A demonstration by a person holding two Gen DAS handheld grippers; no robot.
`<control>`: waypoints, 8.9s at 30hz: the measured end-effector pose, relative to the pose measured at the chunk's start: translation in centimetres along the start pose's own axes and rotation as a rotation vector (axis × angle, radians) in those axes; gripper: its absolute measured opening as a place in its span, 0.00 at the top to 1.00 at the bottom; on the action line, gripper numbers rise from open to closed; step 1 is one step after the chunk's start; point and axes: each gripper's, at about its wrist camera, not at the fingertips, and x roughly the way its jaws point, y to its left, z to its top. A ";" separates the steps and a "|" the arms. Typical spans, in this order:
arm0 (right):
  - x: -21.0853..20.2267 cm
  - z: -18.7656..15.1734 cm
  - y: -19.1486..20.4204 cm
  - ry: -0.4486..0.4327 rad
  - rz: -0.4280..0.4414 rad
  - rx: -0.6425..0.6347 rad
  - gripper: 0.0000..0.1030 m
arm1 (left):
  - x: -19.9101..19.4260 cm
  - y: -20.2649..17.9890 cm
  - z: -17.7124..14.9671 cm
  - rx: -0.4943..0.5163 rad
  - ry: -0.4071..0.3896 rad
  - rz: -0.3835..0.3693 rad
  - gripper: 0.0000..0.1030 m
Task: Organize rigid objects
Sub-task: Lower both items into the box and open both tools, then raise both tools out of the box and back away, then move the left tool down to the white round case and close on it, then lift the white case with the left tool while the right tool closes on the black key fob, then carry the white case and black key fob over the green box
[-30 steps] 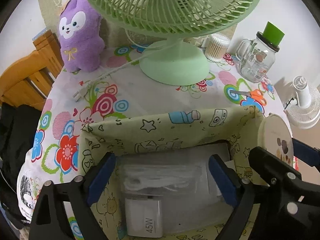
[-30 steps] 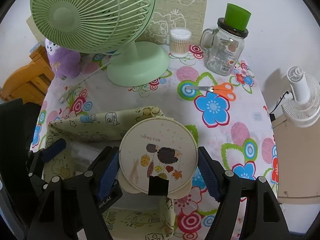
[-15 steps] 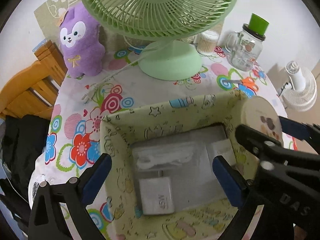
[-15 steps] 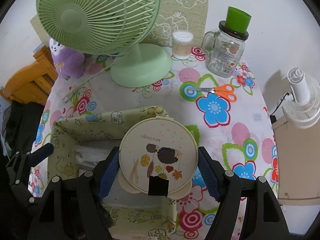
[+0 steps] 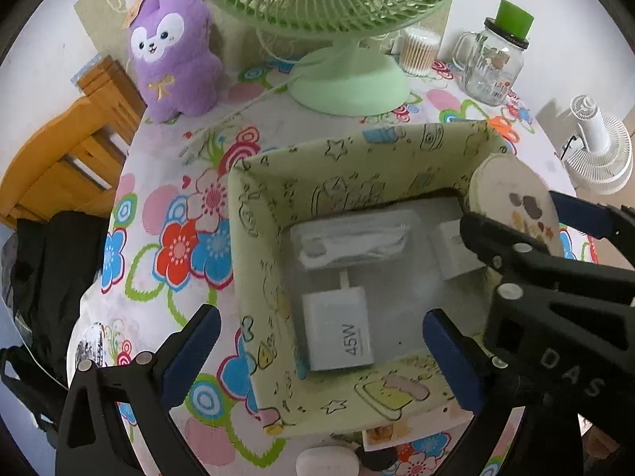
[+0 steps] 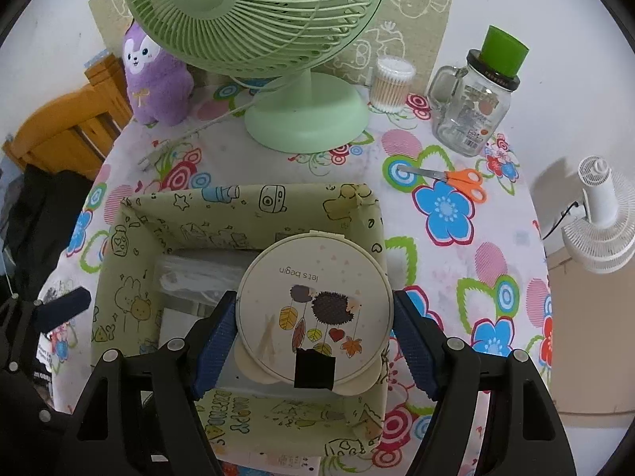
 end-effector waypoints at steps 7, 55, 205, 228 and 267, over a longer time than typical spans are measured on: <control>0.6 -1.1 1.9 0.033 0.041 -0.034 0.25 | 0.4 0.0 -0.6 0.015 0.027 -0.004 0.01; -3.6 -3.8 1.9 -0.001 0.050 0.037 0.09 | -3.7 -0.4 -2.5 0.058 -0.022 -0.076 0.00; 0.9 -18.1 9.9 0.091 0.066 0.028 0.66 | 1.0 3.5 -17.6 0.097 0.073 -0.071 0.45; -5.3 -17.3 7.2 0.009 0.062 0.082 0.66 | -4.1 2.2 -15.3 0.122 0.007 -0.084 0.45; -11.0 -8.4 2.9 -0.097 0.089 0.046 0.66 | -9.6 -0.6 -6.1 0.106 -0.141 -0.090 0.45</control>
